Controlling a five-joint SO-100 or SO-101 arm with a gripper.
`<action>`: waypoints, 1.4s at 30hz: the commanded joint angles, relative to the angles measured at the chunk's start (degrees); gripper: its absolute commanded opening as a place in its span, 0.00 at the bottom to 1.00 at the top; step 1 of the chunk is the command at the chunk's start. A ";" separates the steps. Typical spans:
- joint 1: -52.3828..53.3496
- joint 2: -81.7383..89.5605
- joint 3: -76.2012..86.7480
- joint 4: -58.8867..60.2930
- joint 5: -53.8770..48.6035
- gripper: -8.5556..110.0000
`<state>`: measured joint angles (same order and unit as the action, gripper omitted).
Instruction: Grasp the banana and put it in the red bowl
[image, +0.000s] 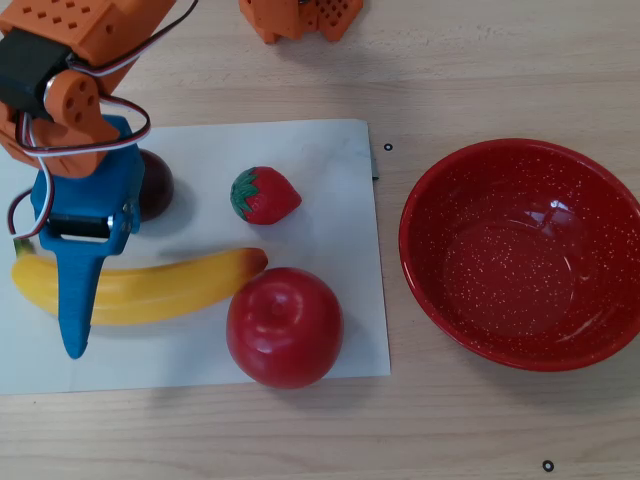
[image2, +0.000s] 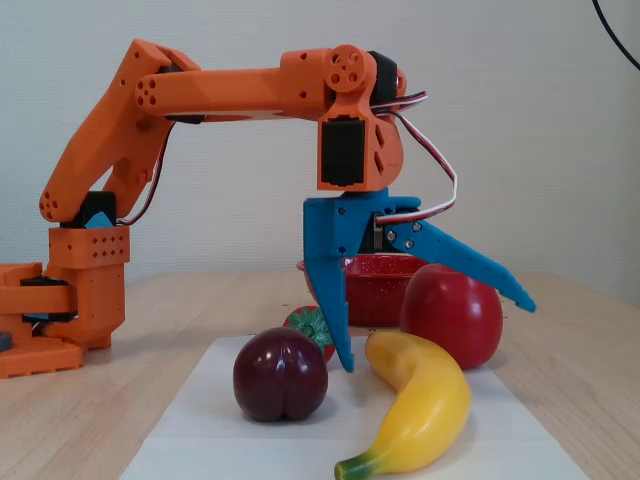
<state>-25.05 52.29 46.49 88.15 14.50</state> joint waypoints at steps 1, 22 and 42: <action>1.41 2.64 -5.27 -0.79 0.88 0.67; 2.11 -3.34 -9.93 0.09 -0.26 0.60; -0.35 -2.29 -9.93 0.97 2.81 0.08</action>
<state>-23.64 45.88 41.48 88.24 16.26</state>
